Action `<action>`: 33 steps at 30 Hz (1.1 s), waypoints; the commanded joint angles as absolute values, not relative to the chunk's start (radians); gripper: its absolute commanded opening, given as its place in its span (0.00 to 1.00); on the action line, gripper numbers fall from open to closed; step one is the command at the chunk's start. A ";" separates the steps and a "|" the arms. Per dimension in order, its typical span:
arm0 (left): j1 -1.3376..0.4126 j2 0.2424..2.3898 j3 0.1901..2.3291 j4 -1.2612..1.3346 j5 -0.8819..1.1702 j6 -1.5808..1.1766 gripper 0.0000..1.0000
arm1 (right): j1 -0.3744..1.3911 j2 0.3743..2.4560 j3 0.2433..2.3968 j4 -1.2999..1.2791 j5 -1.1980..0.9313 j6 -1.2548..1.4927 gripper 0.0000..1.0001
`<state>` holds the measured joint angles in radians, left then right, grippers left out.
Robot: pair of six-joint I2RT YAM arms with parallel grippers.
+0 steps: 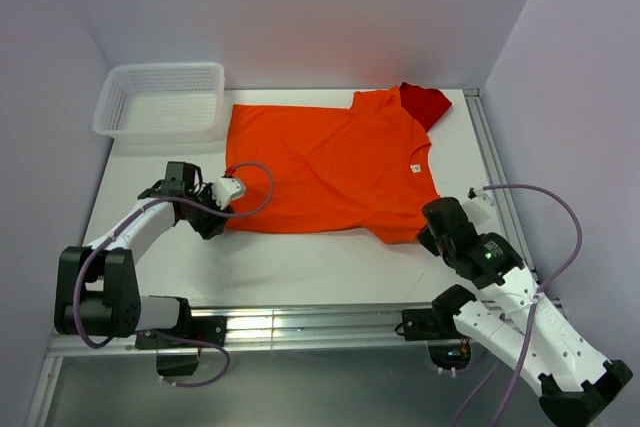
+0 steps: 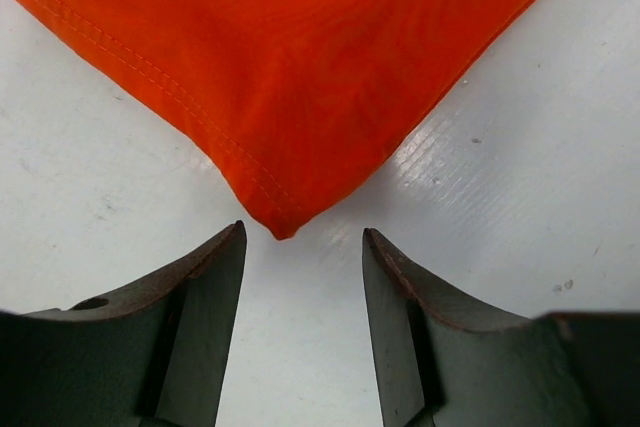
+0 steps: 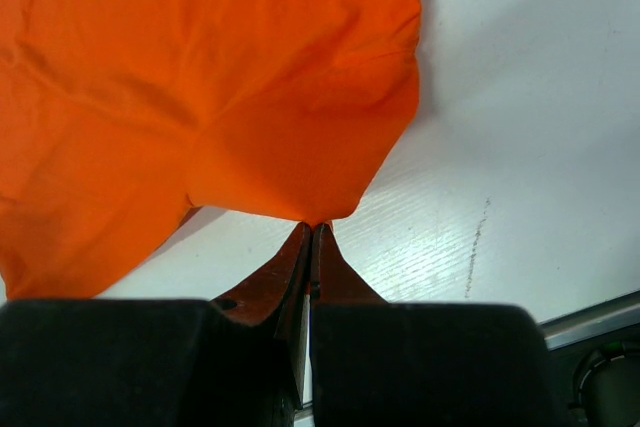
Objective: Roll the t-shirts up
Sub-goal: Flatten the tshirt
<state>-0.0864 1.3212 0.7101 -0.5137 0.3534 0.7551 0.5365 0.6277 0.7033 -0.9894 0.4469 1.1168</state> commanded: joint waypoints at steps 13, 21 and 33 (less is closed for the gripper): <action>-0.081 1.370 0.683 -0.374 0.422 0.652 0.36 | 0.502 0.637 0.747 -0.965 0.466 1.072 0.00; -0.054 1.336 0.684 -0.423 0.402 0.706 0.01 | 0.495 0.638 0.742 -0.957 0.465 1.063 0.00; -0.003 1.373 0.791 -0.705 0.368 0.934 0.33 | 0.489 0.638 0.730 -0.956 0.443 1.048 0.00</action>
<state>-0.0113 1.3590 0.7414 -0.6003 0.3672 0.8467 0.4984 0.6407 0.7033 -0.9802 0.4286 1.0634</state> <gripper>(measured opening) 0.262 0.010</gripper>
